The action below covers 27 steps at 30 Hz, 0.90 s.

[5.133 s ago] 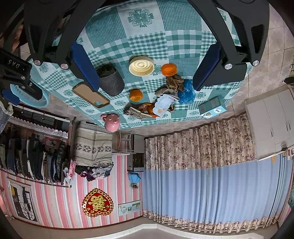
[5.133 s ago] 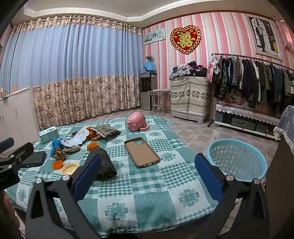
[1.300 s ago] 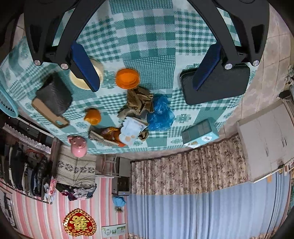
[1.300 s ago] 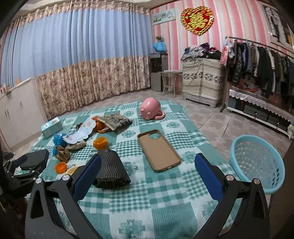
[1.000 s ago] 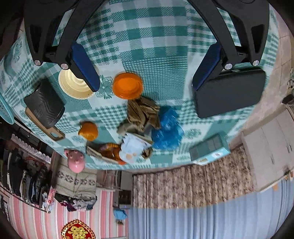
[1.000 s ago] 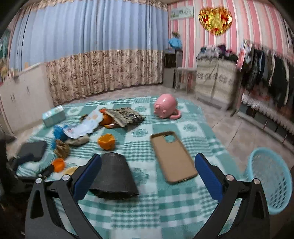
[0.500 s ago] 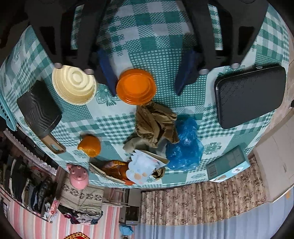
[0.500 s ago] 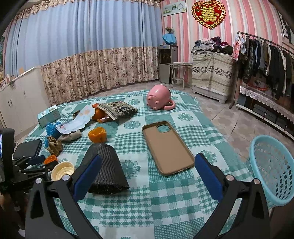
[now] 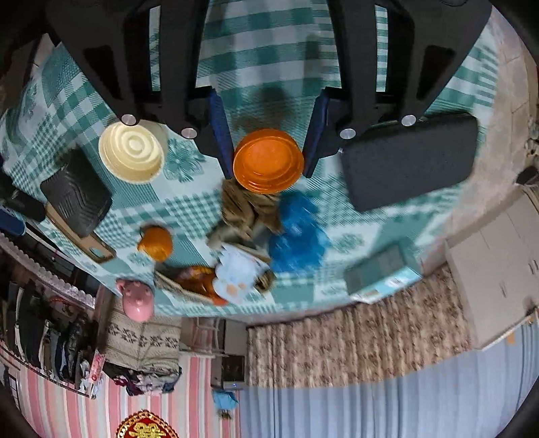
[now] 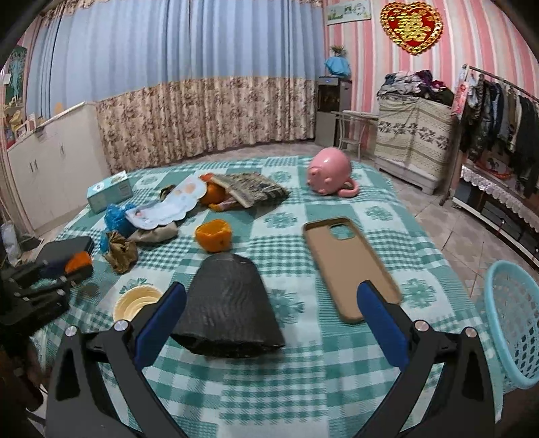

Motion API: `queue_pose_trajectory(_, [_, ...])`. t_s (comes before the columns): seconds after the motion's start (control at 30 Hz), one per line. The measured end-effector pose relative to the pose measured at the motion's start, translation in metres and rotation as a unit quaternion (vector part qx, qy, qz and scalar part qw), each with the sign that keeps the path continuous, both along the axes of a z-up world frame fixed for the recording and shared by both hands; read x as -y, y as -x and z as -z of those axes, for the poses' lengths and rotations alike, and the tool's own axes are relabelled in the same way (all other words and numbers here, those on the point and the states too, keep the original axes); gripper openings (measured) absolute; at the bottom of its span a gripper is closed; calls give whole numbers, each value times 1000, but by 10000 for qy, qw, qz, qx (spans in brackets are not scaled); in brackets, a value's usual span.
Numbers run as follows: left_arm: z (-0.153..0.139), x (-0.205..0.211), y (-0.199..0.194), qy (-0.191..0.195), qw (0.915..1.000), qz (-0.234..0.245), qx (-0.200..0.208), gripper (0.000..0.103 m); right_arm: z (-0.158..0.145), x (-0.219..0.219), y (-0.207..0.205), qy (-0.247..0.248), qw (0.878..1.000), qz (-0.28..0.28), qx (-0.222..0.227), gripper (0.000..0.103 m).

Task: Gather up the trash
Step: 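Grasp the orange plastic bowl with the left tool while the right tool grasps the black container, then lift and carry the orange bowl and black container toward the blue basket with both tools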

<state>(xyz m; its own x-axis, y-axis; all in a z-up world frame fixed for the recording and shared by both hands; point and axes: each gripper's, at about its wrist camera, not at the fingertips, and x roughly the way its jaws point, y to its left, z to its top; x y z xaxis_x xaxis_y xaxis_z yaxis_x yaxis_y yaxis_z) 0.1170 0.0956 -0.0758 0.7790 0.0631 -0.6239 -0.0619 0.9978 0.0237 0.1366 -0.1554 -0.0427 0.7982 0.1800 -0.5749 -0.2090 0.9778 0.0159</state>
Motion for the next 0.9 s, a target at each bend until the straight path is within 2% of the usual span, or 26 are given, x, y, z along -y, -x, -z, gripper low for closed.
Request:
queue_pose_trajectory(0.33, [-23,-20,3,136,9994,-183,248,40,24,-13,-26,-238,9964,-116,-808,99])
queue_pose_trajectory(0.53, [-26,-14,3,90,9995,-113,272,40,31,-17,-25,-147,9955,-226,-910,96])
queue_pose_trajectory(0.57, [-26,-14,3,96,9995,-111,277,40,30,-17,-24,-160,9955,-257,-893,87])
queue_pose_trajectory(0.63, [-27,-12,4,75,9995,-109,281,40,29,-18,-24,-155,9953,-331,-895,78])
queue_pose_trajectory(0.8, [-36,-4,6,-19,9994,-75,351,40,26,-10,-21,-197,9959,-303,-823,77])
queue_pose_trajectory(0.9, [-44,7,7,-78,9992,6,400,40,13,3,-16,-305,9970,-178,-691,76])
